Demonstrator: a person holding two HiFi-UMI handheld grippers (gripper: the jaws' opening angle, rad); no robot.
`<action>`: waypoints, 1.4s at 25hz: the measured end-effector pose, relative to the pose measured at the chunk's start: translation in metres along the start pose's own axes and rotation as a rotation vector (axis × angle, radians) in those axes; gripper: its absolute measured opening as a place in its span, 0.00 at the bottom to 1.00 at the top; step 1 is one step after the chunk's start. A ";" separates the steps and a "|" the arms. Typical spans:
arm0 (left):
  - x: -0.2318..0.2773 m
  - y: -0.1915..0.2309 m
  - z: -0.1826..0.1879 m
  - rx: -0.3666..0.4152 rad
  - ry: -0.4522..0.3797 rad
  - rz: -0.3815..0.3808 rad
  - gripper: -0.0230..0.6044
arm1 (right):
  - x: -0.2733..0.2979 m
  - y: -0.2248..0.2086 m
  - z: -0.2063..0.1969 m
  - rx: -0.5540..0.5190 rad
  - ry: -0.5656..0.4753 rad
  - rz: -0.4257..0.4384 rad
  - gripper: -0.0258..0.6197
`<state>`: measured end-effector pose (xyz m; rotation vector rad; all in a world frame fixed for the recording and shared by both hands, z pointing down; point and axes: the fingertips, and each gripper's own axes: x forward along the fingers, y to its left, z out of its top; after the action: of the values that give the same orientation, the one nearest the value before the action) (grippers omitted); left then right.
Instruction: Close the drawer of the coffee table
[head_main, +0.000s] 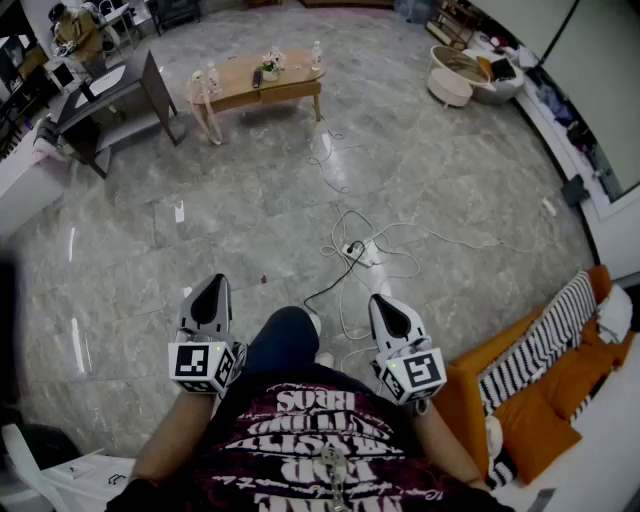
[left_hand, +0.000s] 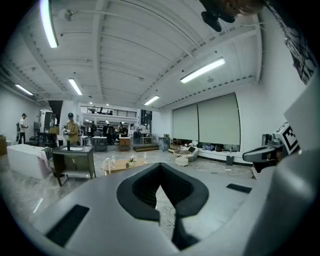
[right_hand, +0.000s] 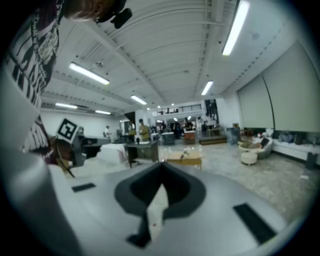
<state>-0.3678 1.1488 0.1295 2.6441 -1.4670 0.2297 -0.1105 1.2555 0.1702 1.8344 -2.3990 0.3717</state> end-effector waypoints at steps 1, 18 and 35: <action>0.001 0.004 0.000 -0.004 0.002 0.010 0.07 | 0.003 0.001 0.002 -0.009 0.008 0.009 0.09; 0.059 0.108 -0.039 -0.073 0.111 0.149 0.07 | 0.135 0.001 0.007 0.045 0.112 0.109 0.09; 0.180 0.253 -0.015 -0.078 0.049 0.028 0.07 | 0.320 0.061 0.079 -0.090 0.091 0.115 0.09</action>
<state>-0.4899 0.8676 0.1832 2.5403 -1.4674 0.2325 -0.2500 0.9508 0.1578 1.6121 -2.4237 0.3428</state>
